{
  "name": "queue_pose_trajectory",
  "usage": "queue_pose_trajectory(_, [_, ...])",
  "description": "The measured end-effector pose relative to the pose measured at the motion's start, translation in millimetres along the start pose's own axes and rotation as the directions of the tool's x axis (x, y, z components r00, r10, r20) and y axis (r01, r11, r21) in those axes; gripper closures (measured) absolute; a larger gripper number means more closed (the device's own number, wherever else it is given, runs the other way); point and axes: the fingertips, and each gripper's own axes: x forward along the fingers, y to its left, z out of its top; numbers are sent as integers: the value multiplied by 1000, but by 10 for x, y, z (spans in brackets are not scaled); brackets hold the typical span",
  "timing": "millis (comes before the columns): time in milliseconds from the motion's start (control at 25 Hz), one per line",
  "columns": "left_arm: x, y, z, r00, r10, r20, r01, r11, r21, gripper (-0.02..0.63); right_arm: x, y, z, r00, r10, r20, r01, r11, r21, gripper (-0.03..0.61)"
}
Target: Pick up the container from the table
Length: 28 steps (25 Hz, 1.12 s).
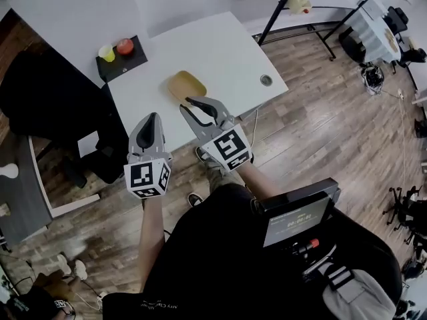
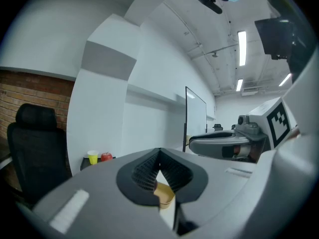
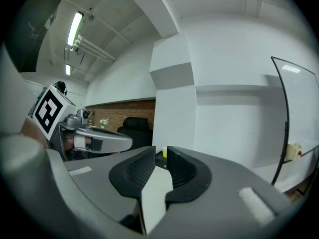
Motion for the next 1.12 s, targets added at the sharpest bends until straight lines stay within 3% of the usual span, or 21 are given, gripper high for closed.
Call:
queue_pose_trajectory(360, [662,-31,-422,994,29,-103,-32,999,-30,620,291,-708,-422,998,8,-56,-5,999,49,483])
queue_pose_trajectory(640, [1137,-14,-773,977,73,-200,-91,992,-83,620,526,-1212,-800,993,24,-118,-15,997,71,479])
queue_pose_trajectory(880, [1414,69,-1155,945,114,-305,-161,978,-131,618,775,-1477,-1101,985,55,-165,-44,997,69,476])
queue_pose_trajectory(1120, [1452,305,-1607,896,174,-408,-285,931,-229,594,1025,-1589,-1561,961,103,-255,-91,994,58,472])
